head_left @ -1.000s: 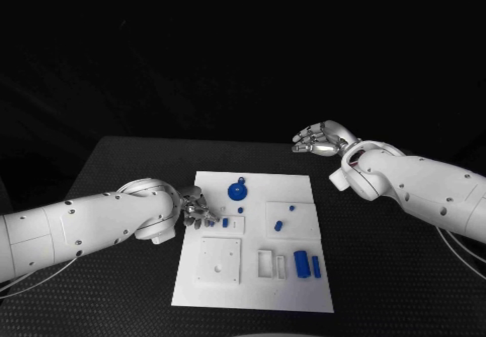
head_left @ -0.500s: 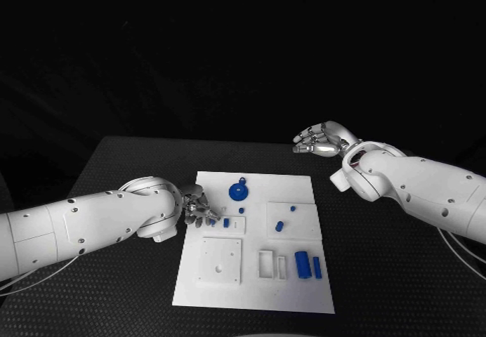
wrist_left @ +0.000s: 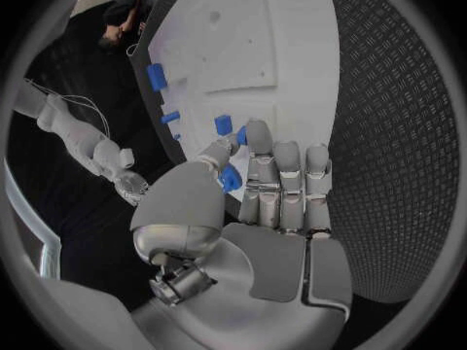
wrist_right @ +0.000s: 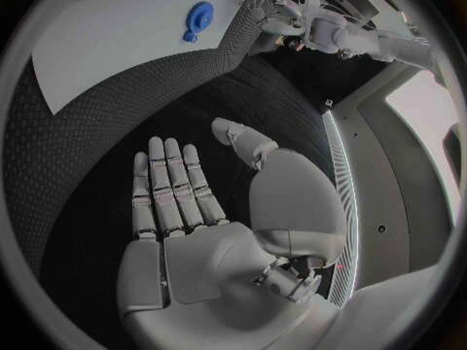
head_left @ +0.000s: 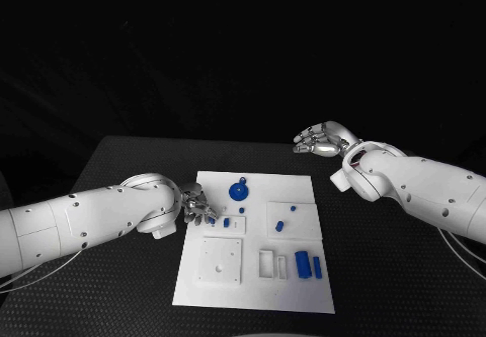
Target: Assemble the parts on the task board
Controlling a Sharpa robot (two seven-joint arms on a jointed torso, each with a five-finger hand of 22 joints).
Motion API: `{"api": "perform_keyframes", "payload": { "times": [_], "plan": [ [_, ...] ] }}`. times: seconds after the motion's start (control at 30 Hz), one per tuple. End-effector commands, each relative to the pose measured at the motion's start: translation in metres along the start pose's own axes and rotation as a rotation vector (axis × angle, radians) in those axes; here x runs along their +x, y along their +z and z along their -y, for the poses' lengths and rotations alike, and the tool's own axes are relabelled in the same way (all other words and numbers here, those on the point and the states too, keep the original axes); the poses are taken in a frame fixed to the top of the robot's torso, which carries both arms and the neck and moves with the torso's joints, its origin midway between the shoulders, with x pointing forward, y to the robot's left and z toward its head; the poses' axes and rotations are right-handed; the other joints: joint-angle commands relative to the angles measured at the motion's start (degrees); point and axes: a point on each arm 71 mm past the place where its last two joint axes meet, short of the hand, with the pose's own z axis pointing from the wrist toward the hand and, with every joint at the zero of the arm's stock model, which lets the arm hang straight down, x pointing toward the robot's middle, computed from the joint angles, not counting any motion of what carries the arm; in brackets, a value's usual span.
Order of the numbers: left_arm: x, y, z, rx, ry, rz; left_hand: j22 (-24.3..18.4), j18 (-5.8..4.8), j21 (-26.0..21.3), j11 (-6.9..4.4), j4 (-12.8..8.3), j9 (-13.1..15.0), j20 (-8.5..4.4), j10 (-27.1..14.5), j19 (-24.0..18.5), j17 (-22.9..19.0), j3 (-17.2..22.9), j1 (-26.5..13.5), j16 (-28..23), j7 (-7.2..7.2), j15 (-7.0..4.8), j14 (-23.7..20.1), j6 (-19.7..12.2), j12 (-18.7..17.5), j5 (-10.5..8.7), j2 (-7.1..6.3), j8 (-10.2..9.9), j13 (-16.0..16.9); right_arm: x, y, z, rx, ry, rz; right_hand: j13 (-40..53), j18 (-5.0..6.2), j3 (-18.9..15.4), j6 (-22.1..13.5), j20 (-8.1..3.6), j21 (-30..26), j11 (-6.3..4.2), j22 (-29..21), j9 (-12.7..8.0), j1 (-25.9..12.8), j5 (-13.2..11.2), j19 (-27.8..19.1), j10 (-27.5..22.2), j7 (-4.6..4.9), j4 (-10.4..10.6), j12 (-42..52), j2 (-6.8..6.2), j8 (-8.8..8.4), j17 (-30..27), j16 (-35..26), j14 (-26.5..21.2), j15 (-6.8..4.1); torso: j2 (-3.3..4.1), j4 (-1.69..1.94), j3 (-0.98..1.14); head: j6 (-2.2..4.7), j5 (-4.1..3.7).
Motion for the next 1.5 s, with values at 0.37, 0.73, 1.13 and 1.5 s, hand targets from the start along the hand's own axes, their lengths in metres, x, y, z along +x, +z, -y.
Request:
{"api": "perform_keyframes", "payload": {
  "times": [0.37, 0.73, 1.13, 1.5],
  "plan": [
    [-0.003, 0.004, 0.007, 0.035, -0.079, -0.097, 0.2, -0.70, 0.4, -0.01, -11.0, 0.3, -9.82, 0.1, 0.2, 0.1, 10.7, 0.7, 0.5, 0.00, -0.77, 0.3, 0.3, 0.0, 0.02, 0.50, 0.1, 0.1, 0.002, 0.001, -0.001, -0.011, 0.002, -0.013, -0.1, -0.82, -0.4, -0.4, -0.05, -0.4, -0.07, 0.1, -0.1, -0.4, 0.3, -0.2, 0.5, 0.62, 0.1, -0.4, 0.25, 0.30, -0.1, -0.2, 0.0, 0.36, 0.01, -0.04, -0.06, -0.07, -0.21],
    [-0.009, 0.006, 0.007, 0.029, -0.075, -0.118, 0.3, -0.69, 0.6, -0.11, -11.0, 0.6, -9.78, 0.2, 0.1, 0.2, 10.8, 1.0, 0.8, -0.08, -0.74, 0.4, 0.4, 0.2, 0.70, 0.19, 0.1, 0.3, 0.002, 0.001, -0.001, -0.011, 0.002, -0.013, 0.0, -0.83, -0.4, -0.4, -0.05, -0.4, -0.07, 0.1, -0.1, -0.4, 0.3, -0.2, 0.6, 0.62, 0.1, -0.5, 0.26, 0.30, -0.1, -0.2, 0.0, 0.36, 0.00, 0.00, -0.01, -0.10, -0.24],
    [-0.029, 0.005, 0.013, 0.001, 0.048, -0.109, 0.5, -0.55, 1.0, -0.31, -11.0, 1.2, -9.74, 0.5, 0.1, 0.5, 10.7, 1.2, 1.4, -0.28, -0.69, 0.6, 0.9, 0.6, 2.94, -0.39, 0.1, 0.6, 0.003, 0.001, -0.001, -0.011, 0.002, -0.015, 0.0, -0.84, -0.4, -0.4, -0.06, -0.5, -0.07, 0.2, -0.1, -0.4, 0.3, -0.2, 0.6, 0.63, 0.1, -0.5, 0.26, 0.31, -0.1, -0.2, 0.0, 0.37, -0.01, 0.00, -0.01, -0.17, -0.18],
    [-0.023, 0.005, 0.022, 0.010, 0.137, -0.115, 0.6, -0.52, 1.0, -0.31, -11.0, 1.3, -9.73, 0.5, 0.1, 0.5, 10.6, 1.2, 1.4, -0.29, -0.68, 0.6, 1.0, 0.7, 3.22, -0.47, 0.1, 0.6, 0.003, 0.001, -0.001, -0.012, 0.003, -0.016, -0.1, -0.84, -0.5, -0.4, -0.06, -0.6, -0.07, 0.2, -0.1, -0.4, 0.4, -0.2, 0.6, 0.62, 0.1, -0.6, 0.26, 0.31, -0.2, -0.2, 0.0, 0.36, -0.04, 0.11, -0.01, -0.42, -0.18]
  ]
}}
